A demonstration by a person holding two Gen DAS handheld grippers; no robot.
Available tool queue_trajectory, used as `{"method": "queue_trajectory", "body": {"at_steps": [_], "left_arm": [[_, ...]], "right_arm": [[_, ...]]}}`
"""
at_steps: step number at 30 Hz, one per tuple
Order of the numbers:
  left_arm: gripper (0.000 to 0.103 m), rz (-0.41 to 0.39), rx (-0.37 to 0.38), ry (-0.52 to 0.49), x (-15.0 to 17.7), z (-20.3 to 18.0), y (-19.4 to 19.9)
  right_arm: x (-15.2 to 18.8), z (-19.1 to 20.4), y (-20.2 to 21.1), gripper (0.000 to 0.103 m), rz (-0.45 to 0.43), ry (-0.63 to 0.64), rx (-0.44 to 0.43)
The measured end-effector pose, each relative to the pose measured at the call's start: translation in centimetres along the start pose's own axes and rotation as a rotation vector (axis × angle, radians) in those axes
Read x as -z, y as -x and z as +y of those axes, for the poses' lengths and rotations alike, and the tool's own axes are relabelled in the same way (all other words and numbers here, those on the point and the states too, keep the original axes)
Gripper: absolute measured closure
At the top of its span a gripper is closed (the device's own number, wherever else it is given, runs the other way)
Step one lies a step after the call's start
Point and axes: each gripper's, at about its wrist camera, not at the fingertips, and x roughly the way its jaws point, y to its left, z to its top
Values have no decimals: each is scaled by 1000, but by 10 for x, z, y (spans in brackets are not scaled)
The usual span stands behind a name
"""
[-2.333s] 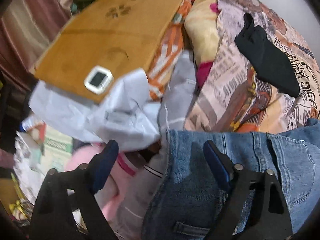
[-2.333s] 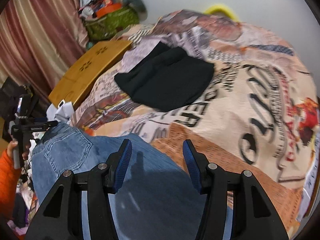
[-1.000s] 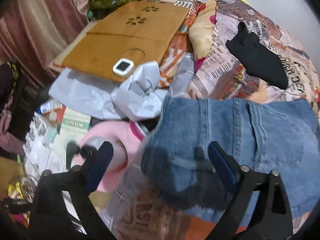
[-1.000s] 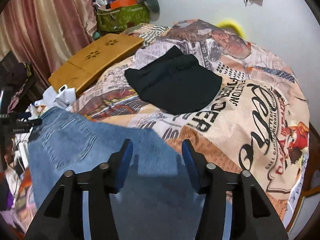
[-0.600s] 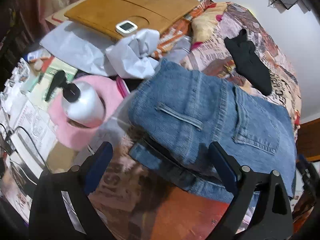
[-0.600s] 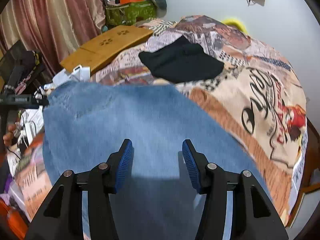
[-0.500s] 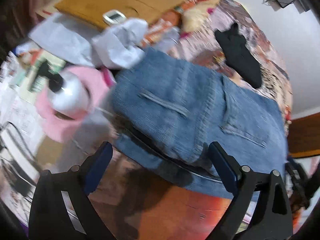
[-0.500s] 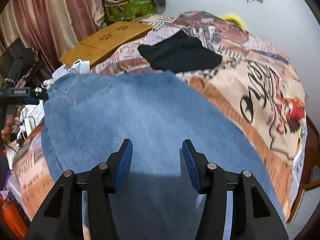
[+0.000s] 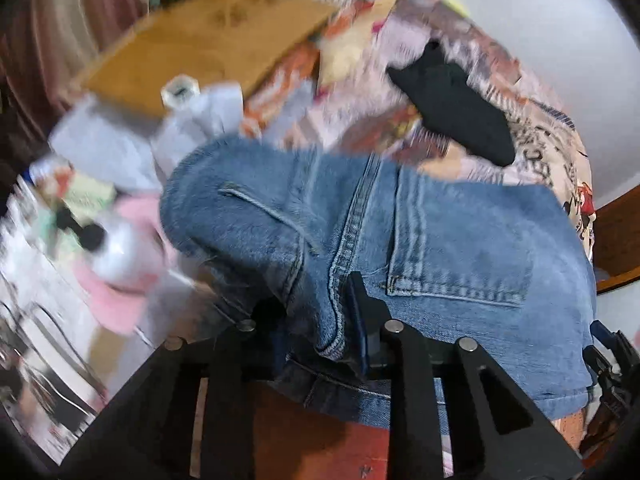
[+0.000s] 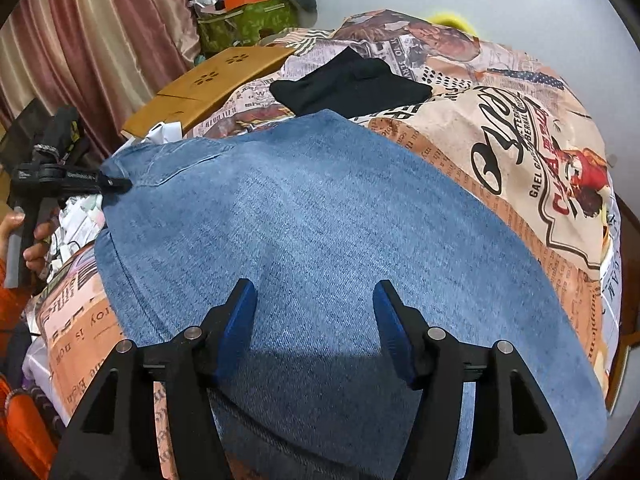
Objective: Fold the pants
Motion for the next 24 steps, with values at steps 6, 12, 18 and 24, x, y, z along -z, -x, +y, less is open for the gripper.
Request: {"method": "queue_trajectory", "body": {"at_steps": [6, 12, 18, 24], "left_arm": [[78, -97, 42, -19, -3, 4, 52], [76, 5, 2, -26, 18, 11, 13], [44, 73, -40, -46, 45, 20, -33], [35, 16, -207, -157, 40, 16, -8]], "right_arm": [[3, -1, 3, 45, 5, -20, -17], [6, -3, 5, 45, 15, -43, -23], [17, -8, 13, 45, 24, -85, -46], [32, -19, 28, 45, 12, -154, -43]]}}
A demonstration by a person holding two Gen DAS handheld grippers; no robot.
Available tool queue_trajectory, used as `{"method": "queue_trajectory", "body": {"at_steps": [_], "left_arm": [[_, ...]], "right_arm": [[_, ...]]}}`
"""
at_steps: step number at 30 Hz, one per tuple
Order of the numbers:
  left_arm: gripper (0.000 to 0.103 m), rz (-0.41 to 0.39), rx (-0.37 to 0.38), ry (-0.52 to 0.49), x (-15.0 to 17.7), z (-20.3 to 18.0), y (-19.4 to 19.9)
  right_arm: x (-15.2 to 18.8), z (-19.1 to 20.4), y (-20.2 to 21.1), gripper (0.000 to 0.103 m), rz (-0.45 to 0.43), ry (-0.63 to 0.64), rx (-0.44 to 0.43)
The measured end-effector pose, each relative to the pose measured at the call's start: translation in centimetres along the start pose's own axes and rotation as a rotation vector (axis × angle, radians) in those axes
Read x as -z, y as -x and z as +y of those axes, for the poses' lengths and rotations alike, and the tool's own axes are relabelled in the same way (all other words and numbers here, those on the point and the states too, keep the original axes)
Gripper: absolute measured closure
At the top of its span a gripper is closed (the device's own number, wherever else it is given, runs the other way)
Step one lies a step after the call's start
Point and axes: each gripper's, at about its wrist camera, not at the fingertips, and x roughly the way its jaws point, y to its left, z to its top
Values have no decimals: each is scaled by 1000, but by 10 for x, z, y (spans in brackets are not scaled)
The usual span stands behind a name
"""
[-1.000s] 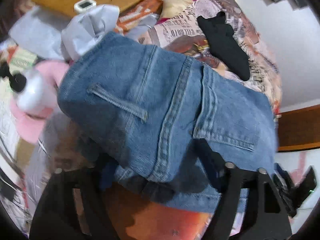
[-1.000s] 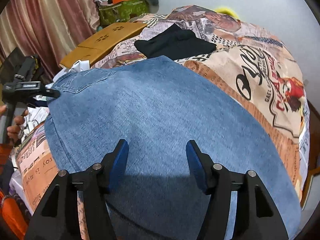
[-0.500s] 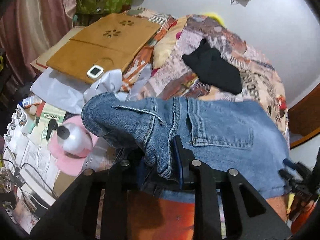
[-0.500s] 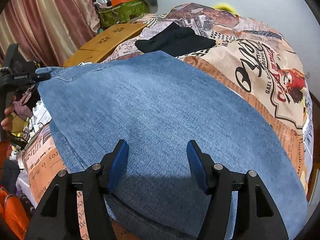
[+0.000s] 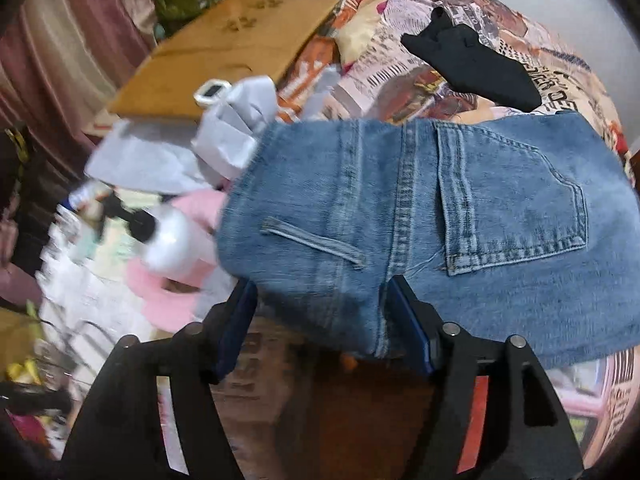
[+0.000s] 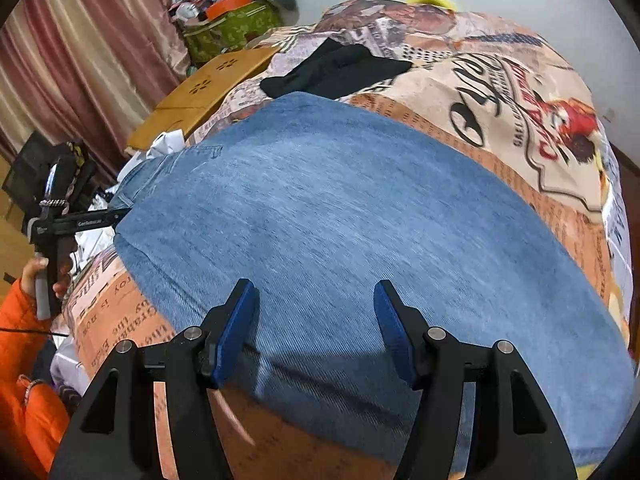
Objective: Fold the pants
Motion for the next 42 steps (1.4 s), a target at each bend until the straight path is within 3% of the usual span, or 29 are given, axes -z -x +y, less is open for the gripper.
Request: {"method": "queue_trajectory", "body": {"at_steps": [4, 6, 10, 12, 14, 20, 24, 27, 30, 32, 37, 40, 42], "left_arm": [[33, -44, -51, -23, -9, 3, 28], [24, -82, -48, -21, -15, 1, 43], [23, -149, 6, -42, -43, -27, 64], [14, -157, 36, -69, -57, -46, 65], [12, -163, 54, -101, -69, -67, 63], [12, -117, 127, -227, -85, -143, 45], [12, -44, 162, -362, -82, -199, 28], [12, -44, 168, -452, -75, -232, 28], [12, -76, 124, -540, -70, -262, 29], [12, -107, 96, -571, -70, -274, 30], [12, -95, 133, -611, -72, -294, 34], [12, -132, 94, -669, -64, -310, 35], [12, -156, 68, -697, -60, -317, 37]], "right_arm": [[11, -17, 14, 42, -21, -76, 29], [21, -30, 26, 42, -37, -126, 69], [48, -69, 50, 42, -61, -268, 148], [62, -90, 65, 42, -84, -340, 195], [78, -112, 81, 42, -112, -421, 249], [130, -172, 124, 42, -187, -672, 370], [153, -204, 142, 42, -223, -785, 426], [161, -220, 145, 42, -228, -837, 423], [160, -226, 144, 42, -245, -848, 420], [159, -232, 140, 42, -256, -858, 398], [165, -250, 125, 42, -263, -911, 377], [163, -256, 121, 42, -276, -921, 379], [161, -257, 121, 47, -287, -924, 397]]}}
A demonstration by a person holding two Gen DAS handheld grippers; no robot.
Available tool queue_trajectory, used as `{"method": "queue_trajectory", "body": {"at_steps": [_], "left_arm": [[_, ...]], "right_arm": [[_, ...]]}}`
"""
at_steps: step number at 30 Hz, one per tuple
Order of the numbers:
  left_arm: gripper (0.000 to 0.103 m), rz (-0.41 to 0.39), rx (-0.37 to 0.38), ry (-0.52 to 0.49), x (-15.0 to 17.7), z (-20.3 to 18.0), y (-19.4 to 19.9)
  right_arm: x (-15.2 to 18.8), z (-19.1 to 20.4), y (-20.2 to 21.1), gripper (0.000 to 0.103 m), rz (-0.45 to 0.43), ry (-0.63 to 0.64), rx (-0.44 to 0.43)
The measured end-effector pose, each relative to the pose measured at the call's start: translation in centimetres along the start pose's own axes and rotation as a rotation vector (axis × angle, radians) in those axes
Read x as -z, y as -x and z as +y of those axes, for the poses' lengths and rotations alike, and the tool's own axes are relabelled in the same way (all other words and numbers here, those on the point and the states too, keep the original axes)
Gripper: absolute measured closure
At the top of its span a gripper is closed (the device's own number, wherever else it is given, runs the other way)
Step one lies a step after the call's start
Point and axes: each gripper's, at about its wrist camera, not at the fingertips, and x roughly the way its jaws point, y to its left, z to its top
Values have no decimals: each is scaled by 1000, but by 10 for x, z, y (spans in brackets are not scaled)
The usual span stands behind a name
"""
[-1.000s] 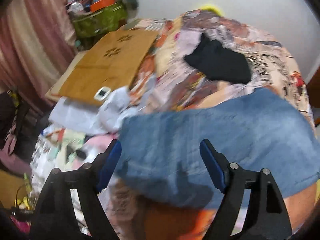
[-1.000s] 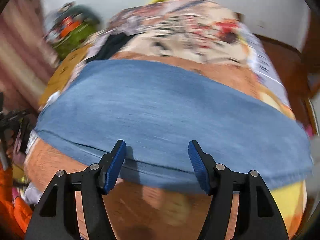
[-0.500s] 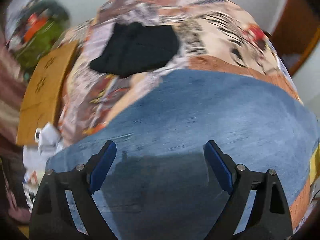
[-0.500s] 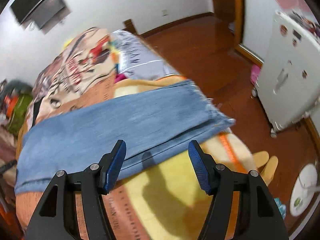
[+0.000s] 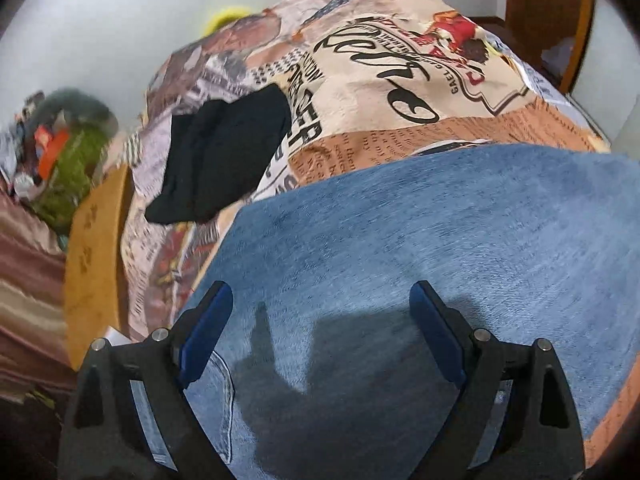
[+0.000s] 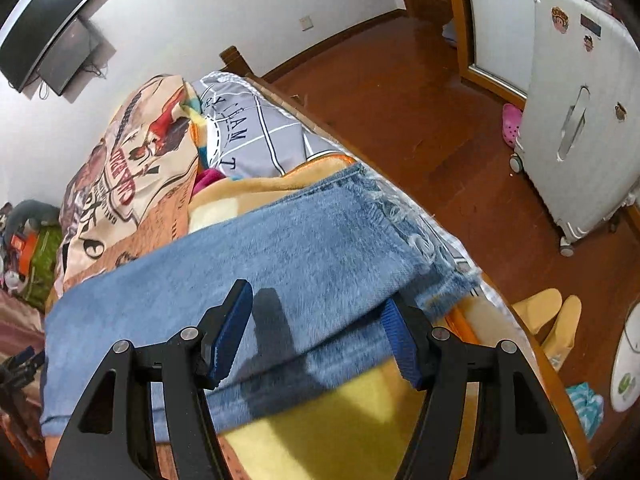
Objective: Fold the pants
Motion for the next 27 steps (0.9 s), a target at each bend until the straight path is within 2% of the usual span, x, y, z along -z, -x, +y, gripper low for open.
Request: {"method": "queue_trajectory", "body": {"at_steps": [2, 3, 4, 5, 8, 13, 16, 20, 23, 27], "left_arm": [[12, -2, -15, -15, -2, -3, 1], [12, -1, -19, -18, -3, -4, 1], [12, -1, -21, -22, -3, -4, 2], [12, -3, -25, -32, -4, -5, 3], [12, -15, -27, -62, -6, -9, 8], [12, -33, 76, -60, -12, -13, 21], [12, -32, 128, -68, -14, -22, 23], [12, 12, 155, -83, -12, -33, 12], [12, 38, 187, -69, -7, -35, 5], [11, 49, 218, -44, -8, -35, 3]], "right_arm": [[-3, -1, 0, 69, -8, -4, 20], [-4, -2, 1, 75, -10, -4, 29], [-5, -1, 3, 87, -6, 9, 33], [-6, 1, 2, 94, 7, 34, 32], [-7, 19, 15, 96, -38, 166, 94], [-16, 19, 39, 98, -137, 188, 109], [-15, 9, 31, 98, -113, 167, 122], [0, -13, 7, 98, -28, 86, 125], [4, -21, 16, 90, -52, 41, 135], [3, -26, 38, 81, -35, 16, 168]]}}
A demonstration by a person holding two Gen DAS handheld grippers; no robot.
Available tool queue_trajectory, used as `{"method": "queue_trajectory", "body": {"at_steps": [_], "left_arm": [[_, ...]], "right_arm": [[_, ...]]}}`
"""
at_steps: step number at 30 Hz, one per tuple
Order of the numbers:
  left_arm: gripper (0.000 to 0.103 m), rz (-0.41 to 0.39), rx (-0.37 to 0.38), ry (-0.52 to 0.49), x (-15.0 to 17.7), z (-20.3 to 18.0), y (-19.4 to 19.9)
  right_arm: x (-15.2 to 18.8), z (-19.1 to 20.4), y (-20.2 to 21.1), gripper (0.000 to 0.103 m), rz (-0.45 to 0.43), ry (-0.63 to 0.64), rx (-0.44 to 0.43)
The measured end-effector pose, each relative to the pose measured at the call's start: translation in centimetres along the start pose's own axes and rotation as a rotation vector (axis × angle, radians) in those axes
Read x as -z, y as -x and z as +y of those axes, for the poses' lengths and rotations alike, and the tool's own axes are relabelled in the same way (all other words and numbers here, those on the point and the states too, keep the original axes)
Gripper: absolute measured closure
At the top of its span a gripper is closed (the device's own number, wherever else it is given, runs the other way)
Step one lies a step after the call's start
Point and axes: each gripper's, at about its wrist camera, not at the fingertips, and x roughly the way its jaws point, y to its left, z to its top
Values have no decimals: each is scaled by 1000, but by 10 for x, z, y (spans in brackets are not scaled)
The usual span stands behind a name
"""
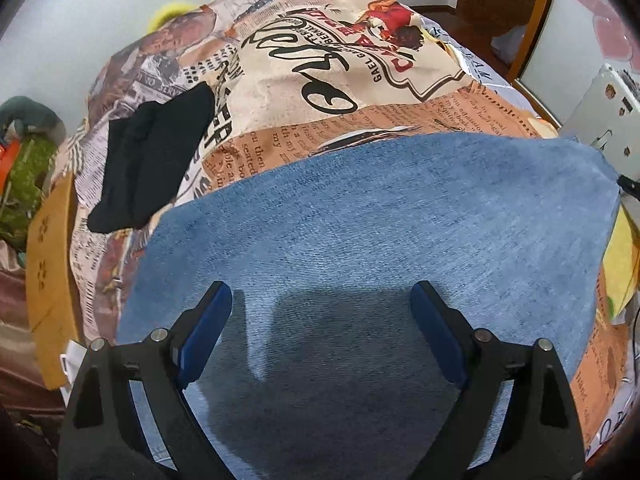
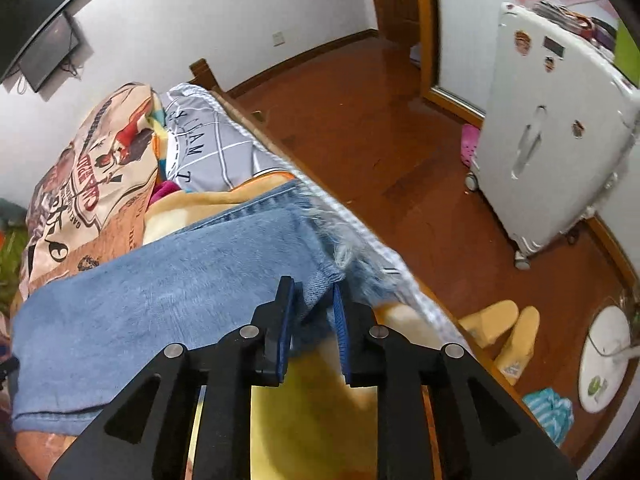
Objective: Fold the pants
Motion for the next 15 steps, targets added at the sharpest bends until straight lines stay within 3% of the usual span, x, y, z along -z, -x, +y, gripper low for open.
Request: {"method": "queue_trajectory", "body": {"at_steps": [1, 3, 5, 10, 15], "left_arm": [[11, 3, 7, 6, 0, 0, -1], [11, 7, 24, 10, -1, -3, -2], [10, 11, 40, 3, -4, -8, -4], [7, 22, 52, -35, -10, -26, -8], [2, 23, 49, -86, -17, -40, -13]], "right_arm": [[0, -2, 5, 81, 7, -8, -8], [5, -4, 13, 71, 18, -41, -75], [13, -2, 20, 49, 14, -69, -140], [30, 9, 13, 44, 46, -126, -243], [31, 10, -13, 41, 79, -186, -263]]}}
